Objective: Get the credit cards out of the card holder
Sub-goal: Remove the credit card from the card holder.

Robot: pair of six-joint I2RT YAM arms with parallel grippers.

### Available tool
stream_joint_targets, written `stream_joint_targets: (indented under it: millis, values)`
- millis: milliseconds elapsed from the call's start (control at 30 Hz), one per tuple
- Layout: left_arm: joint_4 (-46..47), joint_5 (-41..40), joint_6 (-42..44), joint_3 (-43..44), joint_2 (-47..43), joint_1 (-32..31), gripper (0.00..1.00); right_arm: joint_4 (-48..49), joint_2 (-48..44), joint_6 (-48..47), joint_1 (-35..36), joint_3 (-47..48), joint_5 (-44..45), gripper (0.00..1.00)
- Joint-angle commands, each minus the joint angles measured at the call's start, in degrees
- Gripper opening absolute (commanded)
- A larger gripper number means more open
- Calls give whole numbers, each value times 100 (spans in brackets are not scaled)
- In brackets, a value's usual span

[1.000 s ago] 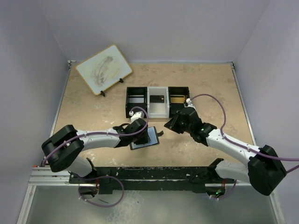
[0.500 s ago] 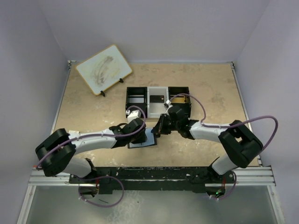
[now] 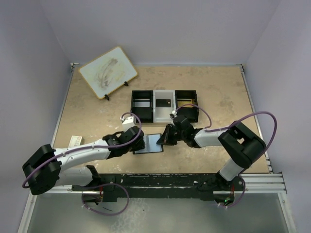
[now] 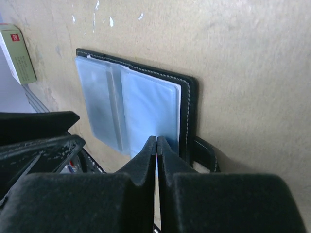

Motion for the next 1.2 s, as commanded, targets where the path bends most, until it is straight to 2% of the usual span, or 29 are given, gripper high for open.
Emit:
stream_joint_targets:
  millis: [0,300,633,867,1167]
  values:
    - [45,-39,8,61,104,43,48,100,-183,401,43,-487,89,3]
    - [3,163,-22,240,470,51,48,158,-75,428,43,-481,20,3]
    - [-276,152,-55,724,607,43,43,101,-59,422,43,-479,20,3]
    - [-225,365,80,882,620,43,33,-9,-39,439,43,-461,29,3]
    - [-744,256,250,1154,796,43,35,-112,-90,398,43,-409,64,4]
